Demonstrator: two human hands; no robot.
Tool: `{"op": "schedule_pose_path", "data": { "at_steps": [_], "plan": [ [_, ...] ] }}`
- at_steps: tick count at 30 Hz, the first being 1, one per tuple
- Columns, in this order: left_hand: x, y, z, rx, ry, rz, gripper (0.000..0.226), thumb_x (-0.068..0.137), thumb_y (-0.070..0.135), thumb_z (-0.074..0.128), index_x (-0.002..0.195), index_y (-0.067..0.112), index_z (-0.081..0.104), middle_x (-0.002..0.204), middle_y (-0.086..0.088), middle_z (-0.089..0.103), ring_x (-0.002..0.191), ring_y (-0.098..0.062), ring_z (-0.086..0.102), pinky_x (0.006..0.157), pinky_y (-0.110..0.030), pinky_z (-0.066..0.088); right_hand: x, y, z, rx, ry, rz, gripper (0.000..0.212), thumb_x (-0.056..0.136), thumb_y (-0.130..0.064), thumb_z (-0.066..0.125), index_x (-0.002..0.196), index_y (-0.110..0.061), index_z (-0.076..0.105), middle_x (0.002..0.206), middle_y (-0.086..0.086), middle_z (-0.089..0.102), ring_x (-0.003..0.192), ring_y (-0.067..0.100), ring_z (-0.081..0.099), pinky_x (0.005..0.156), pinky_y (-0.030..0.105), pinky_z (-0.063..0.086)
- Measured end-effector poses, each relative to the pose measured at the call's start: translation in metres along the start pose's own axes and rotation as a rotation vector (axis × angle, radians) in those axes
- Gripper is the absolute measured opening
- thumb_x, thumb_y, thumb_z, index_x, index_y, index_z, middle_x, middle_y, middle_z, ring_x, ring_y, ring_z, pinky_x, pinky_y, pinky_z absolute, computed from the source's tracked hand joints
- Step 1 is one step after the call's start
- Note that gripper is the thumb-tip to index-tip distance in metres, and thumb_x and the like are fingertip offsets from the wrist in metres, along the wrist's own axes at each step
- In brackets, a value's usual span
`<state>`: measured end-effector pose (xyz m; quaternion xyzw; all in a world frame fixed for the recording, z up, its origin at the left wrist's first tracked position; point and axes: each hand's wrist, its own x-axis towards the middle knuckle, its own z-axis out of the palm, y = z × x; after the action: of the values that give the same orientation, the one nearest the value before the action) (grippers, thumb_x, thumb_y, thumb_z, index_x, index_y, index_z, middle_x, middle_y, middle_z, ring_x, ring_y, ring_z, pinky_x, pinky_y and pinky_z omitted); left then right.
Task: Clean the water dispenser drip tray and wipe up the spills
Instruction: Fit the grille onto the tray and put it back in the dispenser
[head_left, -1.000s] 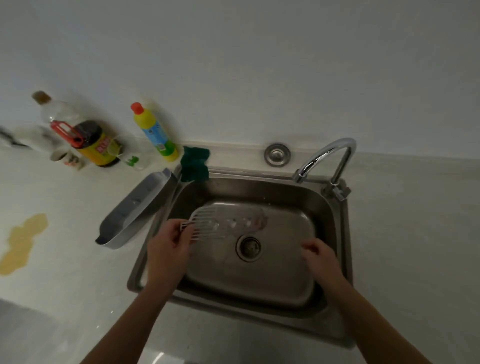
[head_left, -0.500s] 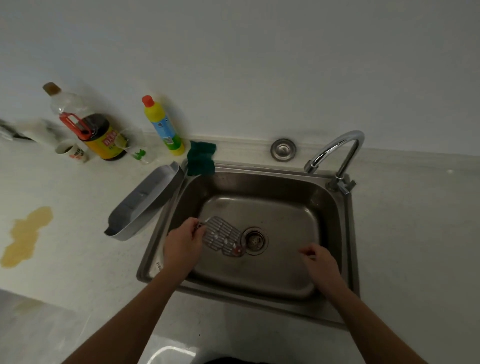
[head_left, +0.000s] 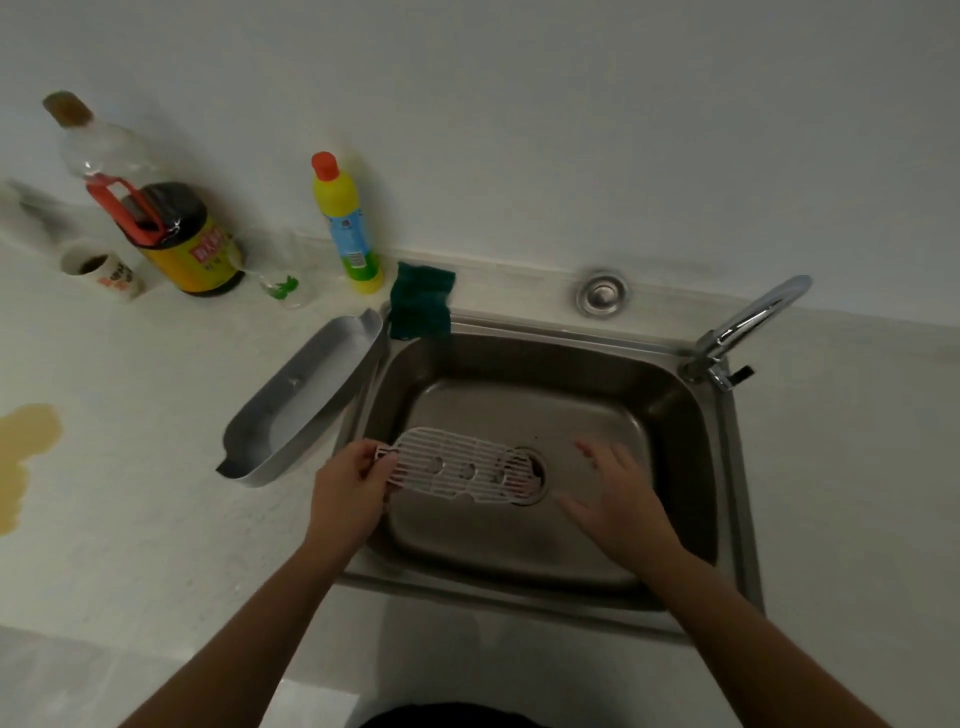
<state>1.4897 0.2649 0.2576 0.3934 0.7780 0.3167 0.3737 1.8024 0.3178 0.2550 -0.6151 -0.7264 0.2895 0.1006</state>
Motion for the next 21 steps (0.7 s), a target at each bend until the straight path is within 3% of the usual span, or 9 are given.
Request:
{"op": "schedule_pose_path", "data": {
  "at_steps": [3,6,10,14,17,19,21],
  "plan": [
    [0.0,-0.009,-0.024,-0.382,-0.059,-0.107,0.013,0.102,0.021,0.059,0.099,0.02,0.072,0.094,0.0,0.08,0.084,-0.018,0.078,0.068,-0.03,0.063,0.014,-0.029,0.002,-0.157,-0.014,-0.24,0.101,0.075,-0.068,0.072,0.157,-0.026,0.032,0.158,0.0,0.041,0.143,0.018,0.038,0.119,0.042,0.035],
    [0.0,-0.016,-0.049,-0.624,-0.129,-0.2,0.018,0.103,0.02,0.057,0.1,0.014,0.073,0.099,-0.012,0.078,0.089,-0.029,0.076,0.073,-0.038,0.061,0.033,-0.06,-0.001,-0.322,-0.022,-0.382,0.11,0.074,-0.082,0.061,0.162,-0.029,0.021,0.164,-0.003,0.032,0.149,0.018,0.031,0.122,0.042,0.024],
    [0.007,-0.024,-0.083,-0.809,-0.198,-0.227,0.019,0.101,0.018,0.058,0.106,0.007,0.073,0.099,-0.018,0.076,0.078,-0.023,0.074,0.06,-0.027,0.058,0.055,-0.103,-0.01,-0.393,-0.005,-0.488,0.101,0.076,-0.083,0.056,0.156,-0.023,0.036,0.148,0.0,0.051,0.13,0.018,0.047,0.112,0.039,0.04],
    [0.018,-0.037,-0.112,-0.85,-0.215,-0.213,0.024,0.099,0.018,0.059,0.112,0.0,0.07,0.107,-0.025,0.074,0.08,-0.025,0.072,0.057,-0.024,0.056,0.066,-0.14,-0.007,-0.479,-0.039,-0.591,0.096,0.075,-0.082,0.056,0.148,-0.02,0.05,0.133,0.001,0.056,0.114,0.019,0.051,0.098,0.039,0.049],
    [0.025,-0.046,-0.132,-0.832,-0.213,-0.175,0.027,0.096,0.03,0.06,0.107,0.01,0.076,0.107,-0.021,0.077,0.085,-0.027,0.076,0.06,-0.025,0.059,0.072,-0.162,0.004,-0.475,-0.053,-0.618,0.093,0.071,-0.082,0.06,0.141,-0.02,0.056,0.128,0.0,0.058,0.11,0.018,0.052,0.097,0.04,0.049],
    [0.031,-0.059,-0.142,-0.722,-0.082,-0.087,0.03,0.097,0.044,0.06,0.106,0.021,0.077,0.105,-0.011,0.078,0.089,-0.027,0.076,0.065,-0.027,0.061,0.079,-0.173,0.01,-0.471,-0.037,-0.62,0.091,0.069,-0.081,0.061,0.135,-0.019,0.059,0.124,0.001,0.06,0.106,0.018,0.052,0.096,0.04,0.049],
    [0.039,-0.077,-0.149,-0.436,0.166,0.03,0.029,0.093,0.057,0.061,0.11,0.035,0.071,0.105,0.006,0.075,0.091,-0.017,0.073,0.067,-0.026,0.059,0.085,-0.181,0.014,-0.47,-0.022,-0.613,0.088,0.068,-0.079,0.062,0.131,-0.018,0.061,0.12,0.002,0.061,0.103,0.018,0.052,0.093,0.037,0.048]
  ]
}}
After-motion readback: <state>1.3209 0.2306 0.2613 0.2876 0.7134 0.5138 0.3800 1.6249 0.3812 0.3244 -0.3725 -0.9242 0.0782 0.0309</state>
